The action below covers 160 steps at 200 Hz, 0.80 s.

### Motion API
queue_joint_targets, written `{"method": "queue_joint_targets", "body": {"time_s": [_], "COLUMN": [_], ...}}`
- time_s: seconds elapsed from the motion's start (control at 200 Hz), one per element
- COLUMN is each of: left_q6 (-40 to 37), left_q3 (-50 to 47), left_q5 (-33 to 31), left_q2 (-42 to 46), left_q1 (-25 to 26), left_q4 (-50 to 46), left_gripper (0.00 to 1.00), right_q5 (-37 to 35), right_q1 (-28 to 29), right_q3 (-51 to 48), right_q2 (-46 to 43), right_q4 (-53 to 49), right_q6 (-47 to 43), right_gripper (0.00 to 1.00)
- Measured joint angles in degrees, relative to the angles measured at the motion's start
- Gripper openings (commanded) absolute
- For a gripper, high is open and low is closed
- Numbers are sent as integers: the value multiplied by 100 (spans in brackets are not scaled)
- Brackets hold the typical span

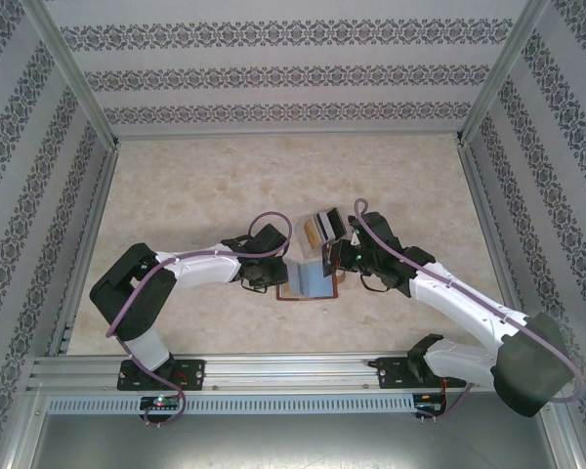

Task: Put the credit cards into the card holder
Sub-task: Flip over the card slot in the card holder.

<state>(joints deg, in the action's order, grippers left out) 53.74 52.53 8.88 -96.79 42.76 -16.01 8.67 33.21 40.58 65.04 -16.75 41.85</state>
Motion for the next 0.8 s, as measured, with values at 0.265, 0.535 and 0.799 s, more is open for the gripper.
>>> {"method": "queue_joint_targets", "body": {"time_s": [0.265,0.535,0.799], "left_q6": [7,9,31], "left_q3": [-17,-20,-476], "left_q5": [-352,-883,-894], "left_q2": [227,509,767], "left_q1": [4,7,79], "left_q4": [-170,-667,-431], "left_gripper": [27,31,38], "right_q5": [431,743,684], "right_q1": [264,520,520], "right_q3": [17,-212,-590], "right_q2": [240,1132,1182], "right_q4": [337,984,1471], "right_q6": [39,282,555], "right_gripper": [0,0,0]}}
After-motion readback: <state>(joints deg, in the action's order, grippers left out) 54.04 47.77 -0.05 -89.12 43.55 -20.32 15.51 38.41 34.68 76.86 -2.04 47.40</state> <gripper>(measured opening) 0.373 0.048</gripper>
